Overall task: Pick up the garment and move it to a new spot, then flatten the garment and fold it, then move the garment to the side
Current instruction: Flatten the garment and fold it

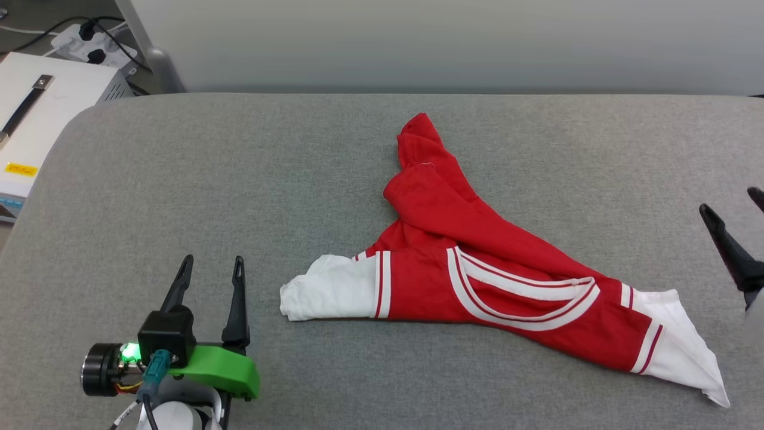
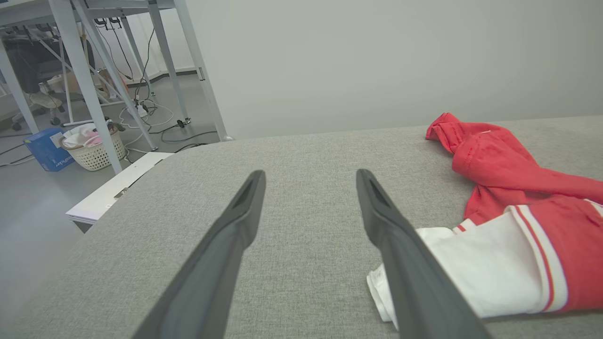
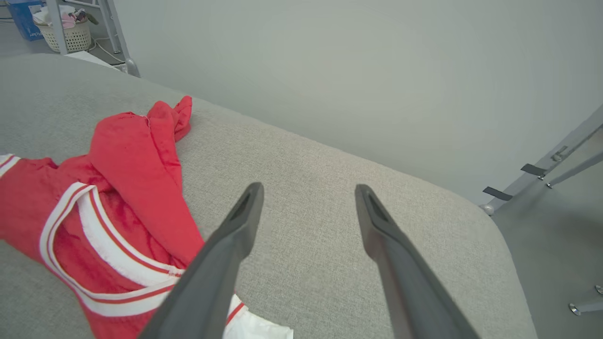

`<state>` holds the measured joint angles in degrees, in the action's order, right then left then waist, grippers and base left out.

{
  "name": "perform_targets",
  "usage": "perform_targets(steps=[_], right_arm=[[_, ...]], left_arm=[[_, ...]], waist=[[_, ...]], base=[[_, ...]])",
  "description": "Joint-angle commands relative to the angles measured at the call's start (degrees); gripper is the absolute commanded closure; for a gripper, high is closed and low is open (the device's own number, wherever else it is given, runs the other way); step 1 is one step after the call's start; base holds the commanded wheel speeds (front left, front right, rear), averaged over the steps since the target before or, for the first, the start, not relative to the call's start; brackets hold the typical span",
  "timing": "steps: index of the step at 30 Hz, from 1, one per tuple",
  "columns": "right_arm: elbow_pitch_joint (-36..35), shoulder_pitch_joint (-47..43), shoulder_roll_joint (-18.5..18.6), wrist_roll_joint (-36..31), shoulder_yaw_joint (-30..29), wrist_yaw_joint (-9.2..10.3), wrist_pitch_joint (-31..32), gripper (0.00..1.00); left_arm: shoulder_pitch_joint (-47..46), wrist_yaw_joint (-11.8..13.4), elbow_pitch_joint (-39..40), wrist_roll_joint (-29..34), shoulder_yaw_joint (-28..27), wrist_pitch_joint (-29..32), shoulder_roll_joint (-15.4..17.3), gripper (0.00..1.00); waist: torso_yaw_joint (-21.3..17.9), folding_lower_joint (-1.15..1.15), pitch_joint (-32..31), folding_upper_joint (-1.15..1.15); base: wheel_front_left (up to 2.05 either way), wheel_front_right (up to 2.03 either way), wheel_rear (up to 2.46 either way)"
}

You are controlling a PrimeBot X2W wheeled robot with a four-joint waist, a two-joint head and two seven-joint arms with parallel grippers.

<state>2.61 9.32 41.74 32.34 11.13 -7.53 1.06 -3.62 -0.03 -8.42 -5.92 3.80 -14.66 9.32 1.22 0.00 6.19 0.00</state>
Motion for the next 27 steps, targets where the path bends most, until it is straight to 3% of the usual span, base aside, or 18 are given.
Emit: perform_targets(steps=[1,9,15,19,27], right_arm=[[-1.61,2.41,0.83,-0.18,0.99,0.04,2.29,0.00],[-3.86,15.51,4.80,7.61,15.81,0.04,23.71,0.00],[-0.07,23.98,4.38,12.87,25.11,0.04,36.94,0.00],[3.88,29.19,2.77,13.46,30.78,0.04,39.81,0.00],[12.98,33.78,0.86,13.77,43.08,0.04,39.52,0.00]], left_arm=[[-0.58,-0.40,0.44,0.50,0.22,-0.34,-0.50,0.00],[-3.83,-1.28,2.24,1.40,1.13,-0.34,-2.38,0.00],[-5.54,-1.50,2.88,1.71,1.51,-0.34,-3.66,0.00],[-6.70,-1.66,3.07,1.80,1.70,-0.34,-4.34,0.00],[-8.71,-1.83,2.73,1.90,2.24,-0.34,-5.38,0.00]], waist=[[1.13,0.00,1.42,0.00],[4.84,0.00,6.15,0.00],[7.11,0.00,9.35,0.00],[8.31,0.00,11.57,0.00],[10.07,0.00,14.14,0.00]], base=[[0.00,0.00,0.00],[0.00,0.00,0.00],[0.00,0.00,0.00],[0.00,0.00,0.00],[0.00,0.00,0.00]])
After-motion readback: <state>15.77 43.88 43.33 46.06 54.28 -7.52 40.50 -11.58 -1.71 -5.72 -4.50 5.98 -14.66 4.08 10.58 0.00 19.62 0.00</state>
